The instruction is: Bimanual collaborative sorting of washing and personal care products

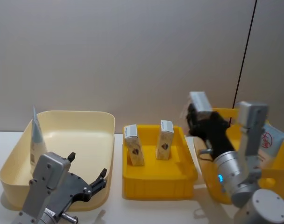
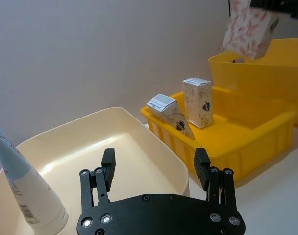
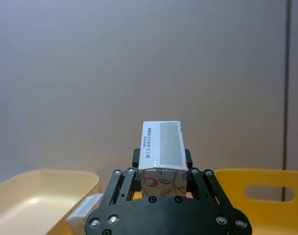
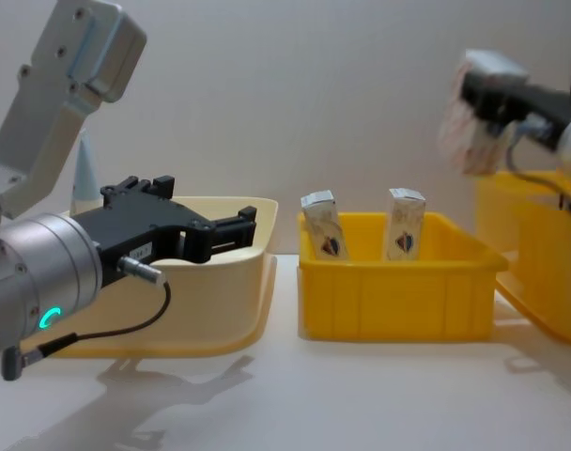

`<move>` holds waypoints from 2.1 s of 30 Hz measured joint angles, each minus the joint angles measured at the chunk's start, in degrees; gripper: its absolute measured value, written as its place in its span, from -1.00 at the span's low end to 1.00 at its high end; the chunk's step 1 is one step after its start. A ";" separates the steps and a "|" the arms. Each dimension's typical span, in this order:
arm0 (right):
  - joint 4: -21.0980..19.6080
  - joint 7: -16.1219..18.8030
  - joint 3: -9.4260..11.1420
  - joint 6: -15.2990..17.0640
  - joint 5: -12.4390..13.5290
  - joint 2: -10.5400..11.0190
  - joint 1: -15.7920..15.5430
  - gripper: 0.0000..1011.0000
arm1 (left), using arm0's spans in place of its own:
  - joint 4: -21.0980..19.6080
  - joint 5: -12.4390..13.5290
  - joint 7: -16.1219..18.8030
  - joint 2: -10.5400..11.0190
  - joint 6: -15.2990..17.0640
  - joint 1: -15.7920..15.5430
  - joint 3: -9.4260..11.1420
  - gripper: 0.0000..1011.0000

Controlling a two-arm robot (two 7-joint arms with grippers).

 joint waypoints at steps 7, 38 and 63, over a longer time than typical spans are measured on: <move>-3.61 -1.53 2.94 -1.58 0.20 0.84 -1.54 -0.14 | 0.00 0.00 0.00 0.00 0.00 0.00 0.00 0.98; -15.42 -3.88 6.82 16.96 -1.54 4.53 -8.48 -0.14 | 0.00 0.00 0.00 0.00 0.00 0.00 0.00 0.98; -13.02 -7.47 4.69 25.80 -5.59 3.32 -7.54 -0.14 | 0.00 0.00 0.00 0.00 0.00 0.00 0.00 0.98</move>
